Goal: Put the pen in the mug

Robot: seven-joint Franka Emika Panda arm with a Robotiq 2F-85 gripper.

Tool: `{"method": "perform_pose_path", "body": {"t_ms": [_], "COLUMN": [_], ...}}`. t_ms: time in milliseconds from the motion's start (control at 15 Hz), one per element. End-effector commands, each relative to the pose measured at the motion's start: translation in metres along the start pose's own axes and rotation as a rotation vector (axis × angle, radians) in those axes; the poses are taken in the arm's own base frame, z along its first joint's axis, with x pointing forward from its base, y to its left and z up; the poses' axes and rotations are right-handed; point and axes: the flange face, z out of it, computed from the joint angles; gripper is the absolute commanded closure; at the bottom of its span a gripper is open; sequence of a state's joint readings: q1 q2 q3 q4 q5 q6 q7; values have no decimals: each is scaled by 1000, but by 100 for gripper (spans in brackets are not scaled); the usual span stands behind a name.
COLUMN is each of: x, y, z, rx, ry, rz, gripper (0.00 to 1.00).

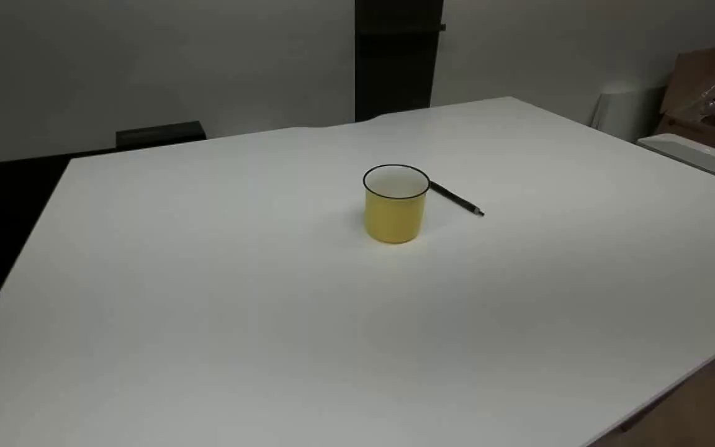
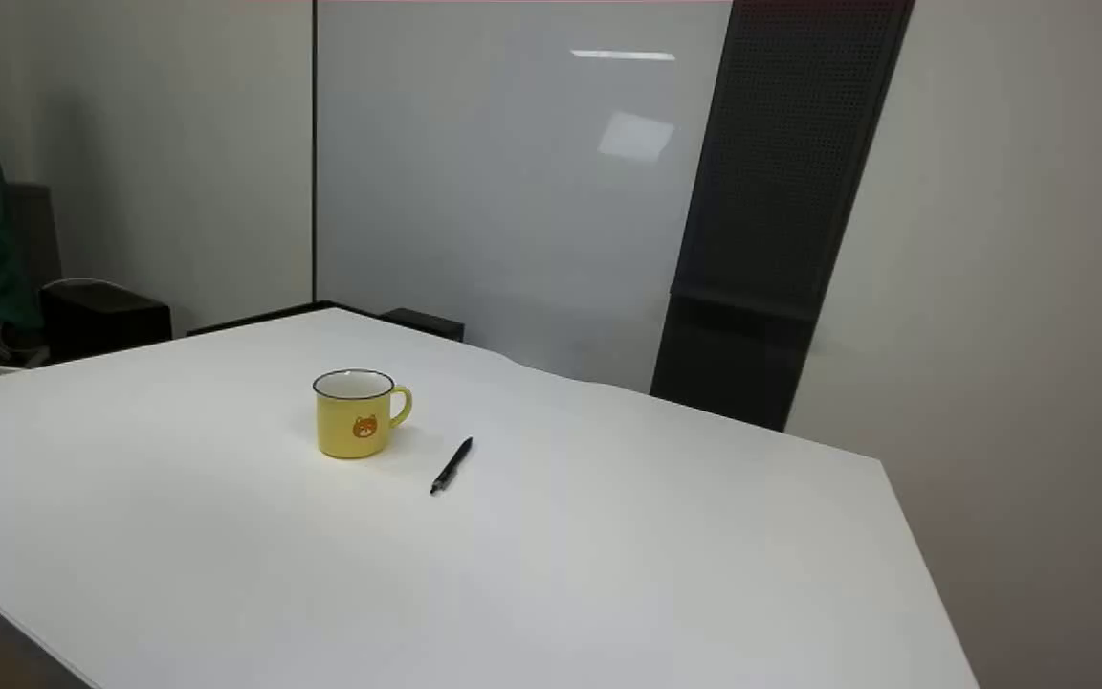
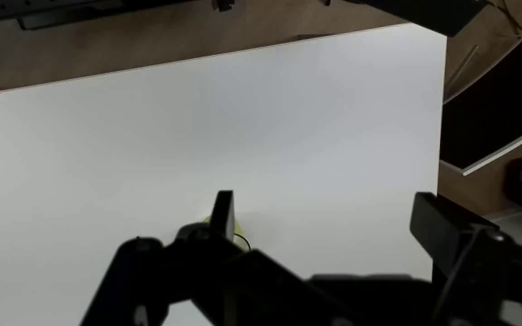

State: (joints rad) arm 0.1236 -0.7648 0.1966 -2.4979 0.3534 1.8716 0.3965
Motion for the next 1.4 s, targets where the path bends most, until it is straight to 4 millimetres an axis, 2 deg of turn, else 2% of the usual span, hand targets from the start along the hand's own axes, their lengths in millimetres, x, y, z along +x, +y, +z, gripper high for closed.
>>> {"method": "perform_pose_path", "body": {"t_ms": [0, 733, 800, 1000, 1200, 1333], "x": [0, 0, 5, 32, 76, 110], "y": [0, 0, 4, 35, 82, 116], "z": [-1, -1, -1, -4, -8, -6], "rx": [0, 0, -20, -123, -244, -255], "ry": [0, 2, 23, 115, 209, 208], "rz": [0, 0, 11, 29, 30, 31], "gripper": [0, 0, 0, 0, 0, 0]}}
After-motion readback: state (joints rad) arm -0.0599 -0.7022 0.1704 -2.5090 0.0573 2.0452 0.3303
